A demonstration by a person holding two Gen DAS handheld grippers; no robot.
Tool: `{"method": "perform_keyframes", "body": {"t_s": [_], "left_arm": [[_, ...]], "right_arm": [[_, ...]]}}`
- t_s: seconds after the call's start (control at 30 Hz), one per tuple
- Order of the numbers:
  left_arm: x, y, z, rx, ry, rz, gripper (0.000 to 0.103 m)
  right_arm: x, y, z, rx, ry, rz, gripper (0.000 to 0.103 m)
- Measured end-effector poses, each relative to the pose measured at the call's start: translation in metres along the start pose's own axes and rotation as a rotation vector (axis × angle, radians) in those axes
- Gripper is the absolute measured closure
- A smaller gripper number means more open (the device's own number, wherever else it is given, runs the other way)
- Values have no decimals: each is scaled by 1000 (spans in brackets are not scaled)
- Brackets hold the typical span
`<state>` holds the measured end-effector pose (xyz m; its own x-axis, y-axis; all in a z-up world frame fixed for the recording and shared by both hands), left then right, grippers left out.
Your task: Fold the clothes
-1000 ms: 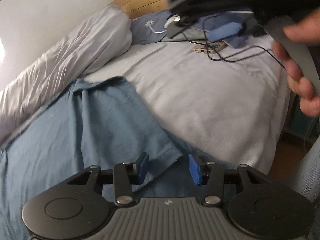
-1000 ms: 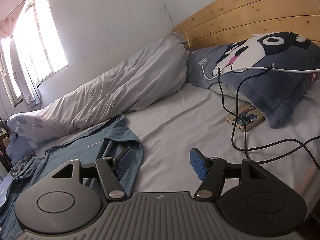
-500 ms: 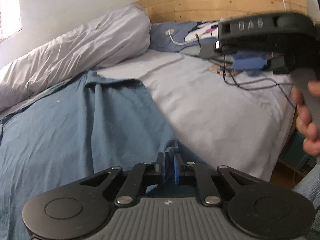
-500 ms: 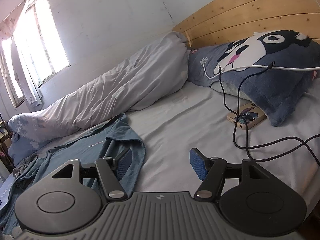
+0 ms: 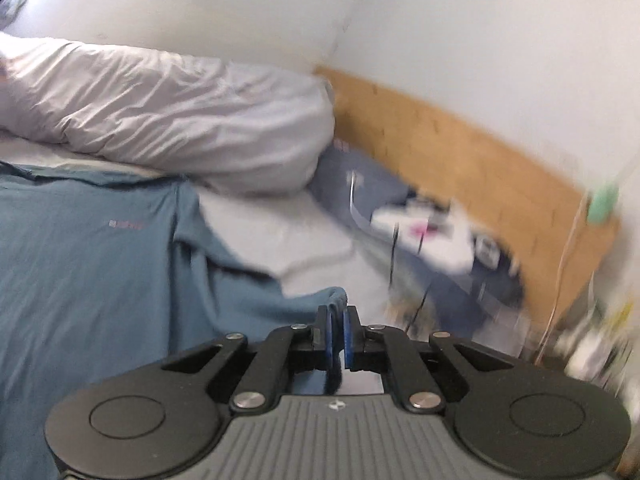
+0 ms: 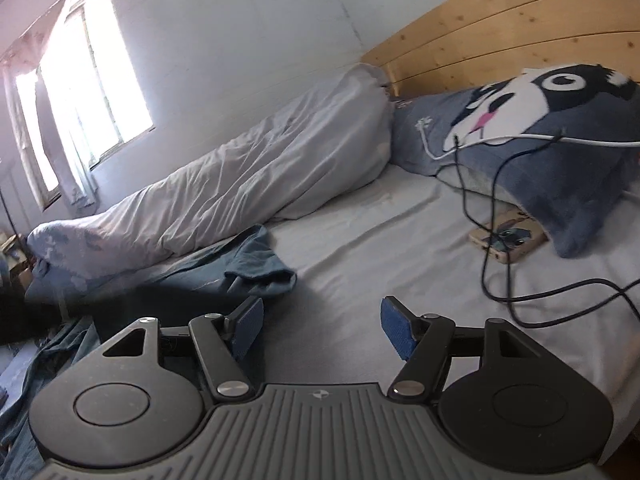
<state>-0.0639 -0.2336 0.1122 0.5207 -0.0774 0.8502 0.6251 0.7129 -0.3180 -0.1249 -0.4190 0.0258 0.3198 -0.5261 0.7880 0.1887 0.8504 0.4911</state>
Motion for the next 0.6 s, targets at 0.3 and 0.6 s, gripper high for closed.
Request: {"method": "perform_keyframes", "body": {"t_s": [0.3, 0.6], "left_arm": [[137, 6, -18, -63, -117, 56, 100], [236, 2, -70, -99, -150, 41, 100]], "right_arm": [[-12, 49, -34, 97, 78, 147, 33], [21, 70, -111, 128, 83, 206, 31]]}}
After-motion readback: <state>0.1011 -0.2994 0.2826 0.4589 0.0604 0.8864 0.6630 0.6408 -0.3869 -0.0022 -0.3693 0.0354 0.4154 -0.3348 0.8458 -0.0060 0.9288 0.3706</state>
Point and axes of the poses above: each gripper's, at about its wrist camera, not at the fingertips, and z roughly against the way its jaws point, y to its left, x to its top, the point moved 10 cm from there along -z, roughly the way its jaws point, and after that the axes turned 8 degrees about -z, right-handed, at the moved point
